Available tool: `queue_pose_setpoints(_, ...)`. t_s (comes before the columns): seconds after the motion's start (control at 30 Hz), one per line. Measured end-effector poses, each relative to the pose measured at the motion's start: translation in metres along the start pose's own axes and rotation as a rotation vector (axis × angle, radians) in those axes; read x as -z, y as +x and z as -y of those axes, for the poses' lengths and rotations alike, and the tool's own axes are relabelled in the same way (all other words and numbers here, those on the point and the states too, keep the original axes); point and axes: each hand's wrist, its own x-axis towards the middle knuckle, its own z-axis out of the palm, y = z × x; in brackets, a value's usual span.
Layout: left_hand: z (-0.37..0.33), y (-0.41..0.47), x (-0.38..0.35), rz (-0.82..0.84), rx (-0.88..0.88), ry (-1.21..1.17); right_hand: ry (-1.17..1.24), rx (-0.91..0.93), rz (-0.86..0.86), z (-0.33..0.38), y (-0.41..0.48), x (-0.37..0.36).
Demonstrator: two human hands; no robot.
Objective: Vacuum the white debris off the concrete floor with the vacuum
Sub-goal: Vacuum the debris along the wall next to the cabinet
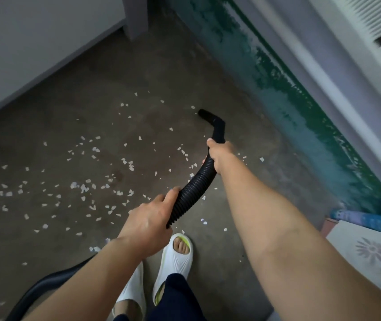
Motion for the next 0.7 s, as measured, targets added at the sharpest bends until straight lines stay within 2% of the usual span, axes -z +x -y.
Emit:
queue_pose_setpoints(0.23, -0.018, 0.004, 0.006, 0.029, 0.026, -0.008, 0.073, -0.057, 0.042, 0.003, 0.004, 0.015)
queue_pose_setpoints(0.43, -0.037, 0.005, 0.016, 0.019, 0.020, 0.081, 0.130, -0.150, 0.132, 0.014, -0.001, 0.032)
queue_pose_setpoints(0.6, -0.034, -0.001, 0.023, 0.010, 0.051, 0.191, 0.178, -0.140, 0.218, 0.019, -0.008, 0.022)
queue_pose_setpoints(0.7, -0.031, 0.005, 0.028, 0.008, 0.094, 0.225, 0.155, -0.167, 0.164, 0.018, -0.013, 0.016)
